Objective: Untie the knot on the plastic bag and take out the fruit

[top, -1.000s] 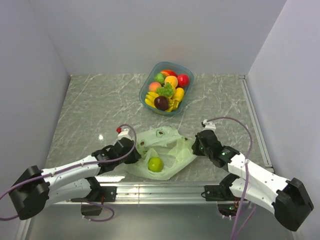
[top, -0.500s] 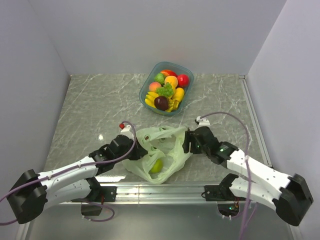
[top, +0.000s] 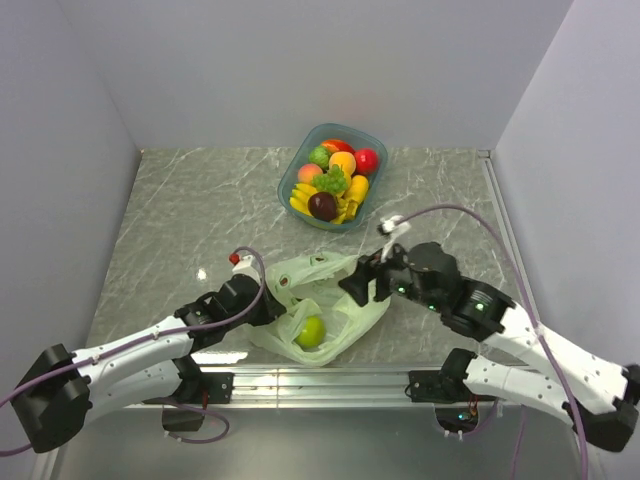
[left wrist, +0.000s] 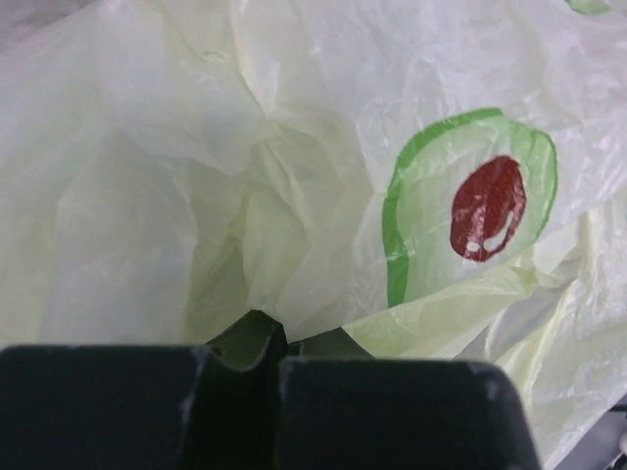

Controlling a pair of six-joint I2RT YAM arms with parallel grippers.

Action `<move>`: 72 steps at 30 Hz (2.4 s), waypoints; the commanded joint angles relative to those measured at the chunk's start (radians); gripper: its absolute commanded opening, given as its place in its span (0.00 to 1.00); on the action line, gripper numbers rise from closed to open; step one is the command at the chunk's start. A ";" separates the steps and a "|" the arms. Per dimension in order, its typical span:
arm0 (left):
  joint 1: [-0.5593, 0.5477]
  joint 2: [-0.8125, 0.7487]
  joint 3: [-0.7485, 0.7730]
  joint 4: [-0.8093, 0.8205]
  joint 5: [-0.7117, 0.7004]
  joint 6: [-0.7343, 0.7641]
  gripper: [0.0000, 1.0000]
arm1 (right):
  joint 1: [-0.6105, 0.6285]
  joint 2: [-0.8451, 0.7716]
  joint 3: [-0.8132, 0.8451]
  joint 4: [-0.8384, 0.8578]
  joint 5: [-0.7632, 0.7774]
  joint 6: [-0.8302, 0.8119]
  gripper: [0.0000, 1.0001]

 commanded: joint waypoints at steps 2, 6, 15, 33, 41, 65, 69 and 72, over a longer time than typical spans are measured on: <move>0.006 -0.037 -0.007 -0.069 -0.066 -0.060 0.01 | 0.108 0.172 -0.015 0.020 -0.104 -0.041 0.77; 0.007 -0.068 -0.007 -0.130 -0.115 -0.103 0.01 | 0.185 0.308 -0.063 0.118 -0.068 -0.014 0.82; 0.009 -0.085 -0.008 -0.135 -0.091 -0.089 0.01 | 0.274 0.564 -0.035 0.267 0.068 0.025 0.91; 0.009 -0.071 0.010 -0.146 -0.101 -0.063 0.01 | 0.324 0.735 -0.035 0.344 0.163 0.055 0.33; 0.010 -0.044 0.045 -0.181 -0.143 -0.044 0.00 | 0.312 0.461 0.017 0.185 0.257 0.005 0.04; 0.009 0.047 0.214 -0.170 -0.033 0.200 0.01 | -0.547 0.678 0.472 0.246 0.007 -0.063 0.00; 0.009 0.058 0.234 -0.169 -0.006 0.230 0.01 | -0.587 0.914 0.630 0.266 -0.021 -0.058 0.05; 0.010 0.048 0.233 -0.156 0.016 0.229 0.01 | -0.599 1.058 0.733 0.269 -0.031 -0.044 0.13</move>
